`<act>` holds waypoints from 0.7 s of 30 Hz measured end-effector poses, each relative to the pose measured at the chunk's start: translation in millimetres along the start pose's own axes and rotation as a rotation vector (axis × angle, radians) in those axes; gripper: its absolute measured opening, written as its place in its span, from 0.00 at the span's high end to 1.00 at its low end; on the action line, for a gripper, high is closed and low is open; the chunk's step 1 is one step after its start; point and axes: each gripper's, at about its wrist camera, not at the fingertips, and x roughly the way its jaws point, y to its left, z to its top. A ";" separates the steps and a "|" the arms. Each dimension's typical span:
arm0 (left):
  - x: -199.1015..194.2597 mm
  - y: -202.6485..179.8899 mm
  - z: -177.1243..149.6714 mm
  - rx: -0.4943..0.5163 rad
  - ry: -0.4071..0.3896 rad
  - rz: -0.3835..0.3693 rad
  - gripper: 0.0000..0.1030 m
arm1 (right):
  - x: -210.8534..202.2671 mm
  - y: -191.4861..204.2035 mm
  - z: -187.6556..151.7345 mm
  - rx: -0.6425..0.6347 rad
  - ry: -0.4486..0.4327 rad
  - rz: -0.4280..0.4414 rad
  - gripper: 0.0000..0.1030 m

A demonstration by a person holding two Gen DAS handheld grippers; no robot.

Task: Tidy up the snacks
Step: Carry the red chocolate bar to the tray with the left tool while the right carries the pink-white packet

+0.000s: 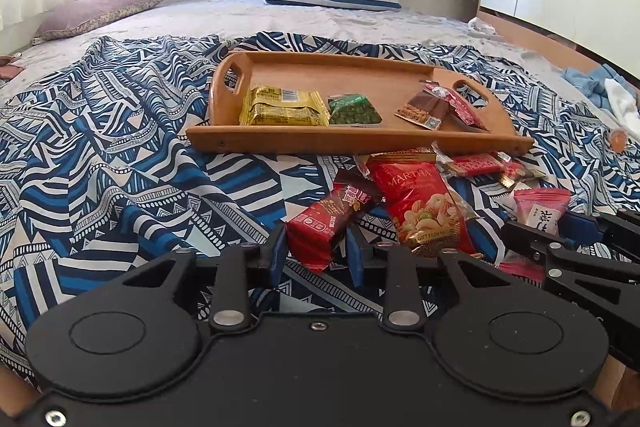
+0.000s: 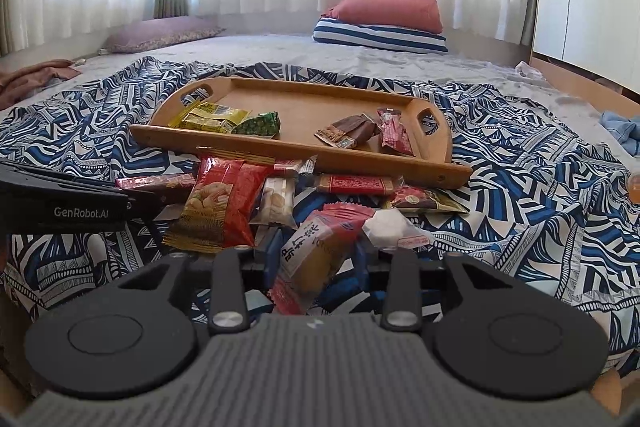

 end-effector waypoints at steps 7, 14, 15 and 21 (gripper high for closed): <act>-5.6 4.4 3.4 -0.033 -0.014 0.011 0.72 | -3.0 -3.4 5.7 0.003 -0.019 -0.011 0.61; -11.9 7.8 16.5 -0.037 -0.057 0.026 0.72 | 4.0 -12.9 19.6 0.044 -0.029 -0.018 0.61; -12.5 8.5 18.6 -0.040 -0.062 0.028 0.72 | 5.4 -15.6 22.2 0.059 -0.030 -0.018 0.61; -12.5 13.8 36.6 -0.057 -0.097 0.036 0.72 | 13.8 -30.4 39.0 0.103 -0.039 -0.030 0.61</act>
